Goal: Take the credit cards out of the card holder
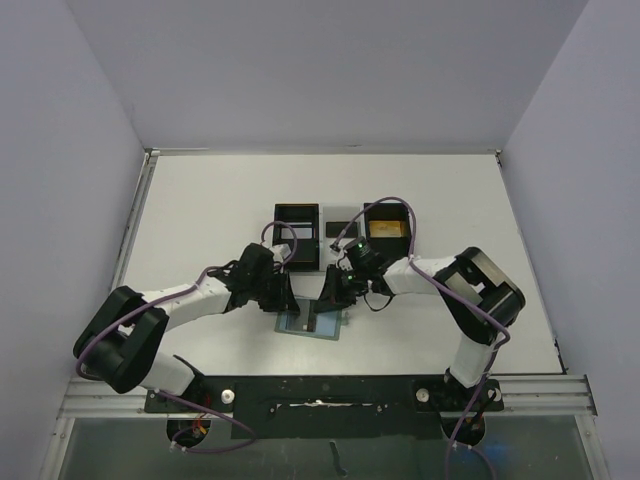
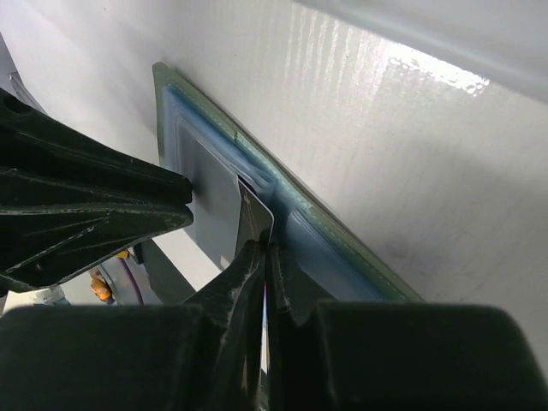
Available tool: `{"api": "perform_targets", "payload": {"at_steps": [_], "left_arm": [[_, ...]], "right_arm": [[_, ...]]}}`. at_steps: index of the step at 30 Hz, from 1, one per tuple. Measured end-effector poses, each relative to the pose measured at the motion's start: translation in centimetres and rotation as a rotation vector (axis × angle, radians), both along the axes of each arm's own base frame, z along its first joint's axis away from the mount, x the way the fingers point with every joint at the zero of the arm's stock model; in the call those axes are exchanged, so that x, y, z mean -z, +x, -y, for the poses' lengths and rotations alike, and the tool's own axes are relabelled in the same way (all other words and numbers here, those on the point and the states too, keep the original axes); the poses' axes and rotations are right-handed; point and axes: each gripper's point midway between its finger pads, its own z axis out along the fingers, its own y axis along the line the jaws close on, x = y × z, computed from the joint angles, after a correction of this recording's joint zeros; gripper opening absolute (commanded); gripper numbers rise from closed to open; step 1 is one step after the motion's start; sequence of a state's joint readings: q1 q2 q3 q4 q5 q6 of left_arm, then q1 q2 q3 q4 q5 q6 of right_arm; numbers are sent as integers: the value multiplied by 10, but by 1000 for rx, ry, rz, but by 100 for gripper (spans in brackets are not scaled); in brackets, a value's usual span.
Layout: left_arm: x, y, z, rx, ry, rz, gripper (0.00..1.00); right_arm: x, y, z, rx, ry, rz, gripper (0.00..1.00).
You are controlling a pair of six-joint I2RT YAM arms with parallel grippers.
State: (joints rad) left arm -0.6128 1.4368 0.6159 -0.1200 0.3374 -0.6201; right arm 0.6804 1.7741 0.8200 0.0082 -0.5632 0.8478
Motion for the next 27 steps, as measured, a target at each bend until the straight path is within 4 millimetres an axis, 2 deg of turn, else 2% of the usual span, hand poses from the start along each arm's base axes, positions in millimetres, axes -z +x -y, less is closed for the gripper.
{"api": "perform_targets", "payload": {"at_steps": [2, 8, 14, 17, 22, 27], "left_arm": [[2, -1, -2, -6, 10, -2, 12], [4, -1, -4, -10, 17, -1, 7], [5, -1, -3, -15, 12, -2, 5], [6, -1, -3, -21, 8, -4, 5], [6, -1, -3, -30, 6, -9, 4], [5, -1, -3, -31, 5, -6, 5]], "right_arm": [[0, 1, 0, 20, -1, -6, 1], [0, -2, 4, 106, 36, -18, 16], [-4, -1, -4, 173, 114, -13, 23], [-3, -2, -9, 206, 126, -11, 19], [1, -5, -9, 249, 137, -16, 2], [-4, -1, -6, 255, 147, -5, 0]]}}
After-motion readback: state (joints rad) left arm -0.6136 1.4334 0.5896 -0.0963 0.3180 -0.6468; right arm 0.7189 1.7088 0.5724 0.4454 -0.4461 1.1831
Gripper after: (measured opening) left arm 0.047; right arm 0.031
